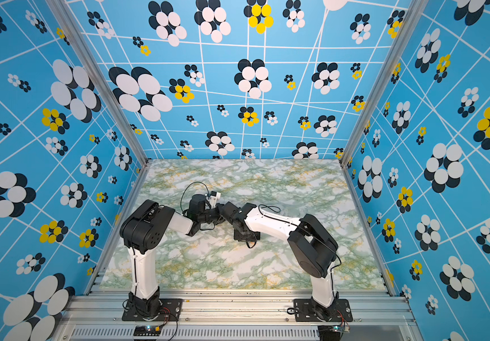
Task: Assemble the letter v with lego
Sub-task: Assemble the lego brick with the lego brick.
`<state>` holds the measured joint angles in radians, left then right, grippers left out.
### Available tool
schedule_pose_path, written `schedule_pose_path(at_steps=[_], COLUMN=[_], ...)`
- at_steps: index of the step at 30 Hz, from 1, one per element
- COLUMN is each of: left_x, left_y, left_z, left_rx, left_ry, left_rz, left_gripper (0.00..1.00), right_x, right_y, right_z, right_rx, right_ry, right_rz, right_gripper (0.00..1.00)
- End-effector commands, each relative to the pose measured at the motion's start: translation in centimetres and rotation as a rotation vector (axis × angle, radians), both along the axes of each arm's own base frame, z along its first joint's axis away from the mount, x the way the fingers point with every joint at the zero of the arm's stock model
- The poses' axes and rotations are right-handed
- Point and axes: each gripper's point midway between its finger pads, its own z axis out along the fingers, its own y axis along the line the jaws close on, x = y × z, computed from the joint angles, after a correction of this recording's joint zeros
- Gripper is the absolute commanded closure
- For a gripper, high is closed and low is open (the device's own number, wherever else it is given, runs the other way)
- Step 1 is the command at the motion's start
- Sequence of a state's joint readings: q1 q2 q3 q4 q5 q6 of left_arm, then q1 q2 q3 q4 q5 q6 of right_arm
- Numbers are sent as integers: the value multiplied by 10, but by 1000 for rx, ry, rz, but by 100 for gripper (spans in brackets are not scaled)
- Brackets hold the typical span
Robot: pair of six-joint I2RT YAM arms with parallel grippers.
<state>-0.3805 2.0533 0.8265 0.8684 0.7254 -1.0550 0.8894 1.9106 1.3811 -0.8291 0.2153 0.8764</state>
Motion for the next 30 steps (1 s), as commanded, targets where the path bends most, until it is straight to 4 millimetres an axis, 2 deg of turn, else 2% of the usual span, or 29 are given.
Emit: schedule_pose_path(at_steps=[1, 5, 8, 14, 17, 21, 22, 25, 30], left_x=[-1, -1, -1, -1, -2, -1, -1, -1, -3], left_y=[-4, -3, -3, -2, -2, -3, -3, -4, -6], left_z=[6, 6, 7, 8, 8, 9, 8, 10, 10], left_rx=[-7, -8, -6, -5, -5, 0, 2, 3, 10], left_ry=[-24, -21, -23, -21, -22, -21, -21, -21, -18], left_rz=[-6, -7, -7, -3, -4, -4, -3, -6, -11], left_gripper=[100, 100, 100, 100, 100, 100, 100, 100, 100], right_x=[1, -3, -8, -19, -19, -12, -9, -3, 12], right_y=[-1, -7, -14, -13, -10, -10, -8, -4, 2], right_z=[-14, -20, -20, -37, -38, -22, -17, 1, 45], right_rx=[-3, -26, -113, -99, -82, -77, -66, -38, 31], right_ry=[14, 49, 87, 151, 149, 97, 82, 39, -56], right_rz=[-11, -1, 63, 76, 65, 68, 71, 85, 96], right_gripper=[87, 87, 87, 86, 85, 77, 72, 49, 37])
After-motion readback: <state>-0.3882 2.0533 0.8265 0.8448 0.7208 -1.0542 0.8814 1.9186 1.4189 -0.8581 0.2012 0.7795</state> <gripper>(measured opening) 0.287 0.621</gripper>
